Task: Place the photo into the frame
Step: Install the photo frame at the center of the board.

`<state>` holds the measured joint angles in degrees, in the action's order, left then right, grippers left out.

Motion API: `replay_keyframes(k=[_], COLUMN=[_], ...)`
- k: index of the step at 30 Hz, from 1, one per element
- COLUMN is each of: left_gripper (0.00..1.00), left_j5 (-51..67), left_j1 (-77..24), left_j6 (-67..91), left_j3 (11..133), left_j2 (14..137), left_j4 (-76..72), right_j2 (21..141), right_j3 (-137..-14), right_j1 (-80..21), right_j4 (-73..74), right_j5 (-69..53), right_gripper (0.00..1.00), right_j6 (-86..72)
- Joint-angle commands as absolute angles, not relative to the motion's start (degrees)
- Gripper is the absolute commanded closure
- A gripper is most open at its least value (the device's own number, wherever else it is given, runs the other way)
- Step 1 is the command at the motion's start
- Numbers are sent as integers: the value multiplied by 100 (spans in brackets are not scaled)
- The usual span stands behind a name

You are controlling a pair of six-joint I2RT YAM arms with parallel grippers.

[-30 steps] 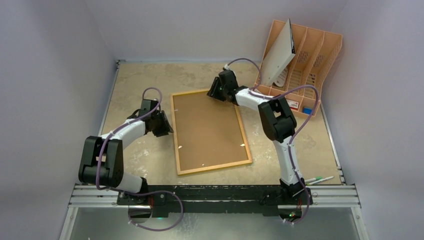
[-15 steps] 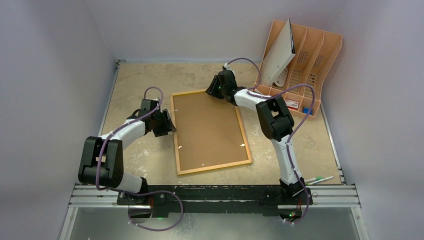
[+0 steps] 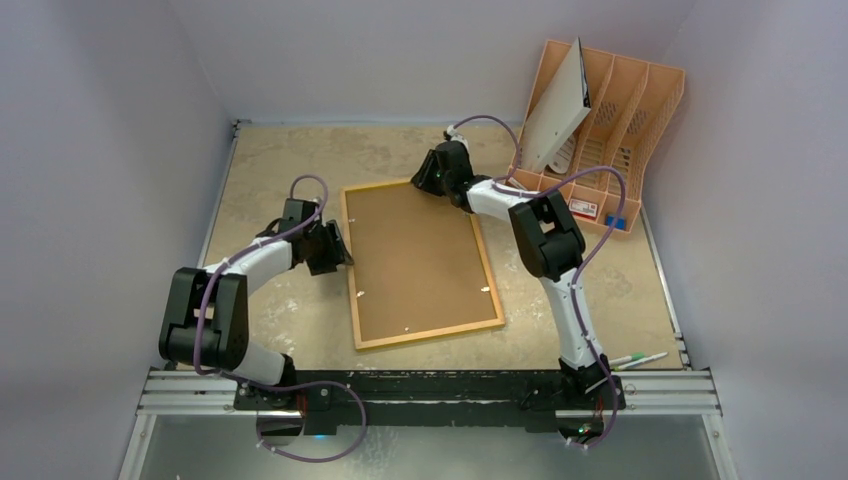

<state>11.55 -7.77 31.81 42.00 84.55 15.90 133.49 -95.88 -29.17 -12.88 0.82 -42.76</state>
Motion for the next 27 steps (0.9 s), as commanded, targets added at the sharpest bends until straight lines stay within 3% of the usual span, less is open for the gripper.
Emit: replay_keyframes(k=[1,10,19,27], left_gripper=[51,51,51,51], left_j5=[1187,1162,1059,935], left_j1=[-738,-738,-738,-738], left_j6=[3032,3022,3055,3064], left_j3=[4394,4441,4523,4561], left_j2=[8516,8538,8601,8677], left_j4=[1509,1536,1499,1552], right_j2=[13698,13487,12723,13331], right_j3=[-9666,-9425,-9255,-9686], right_j1=[-2847,-2742,-2517,-2528], right_j4=[-1310,-1771,-1524,-1474], right_j5=[25,-658,-354,-870], right_gripper=[65,63,48,53], right_j6=[-4016,-4068,-3864,-3789])
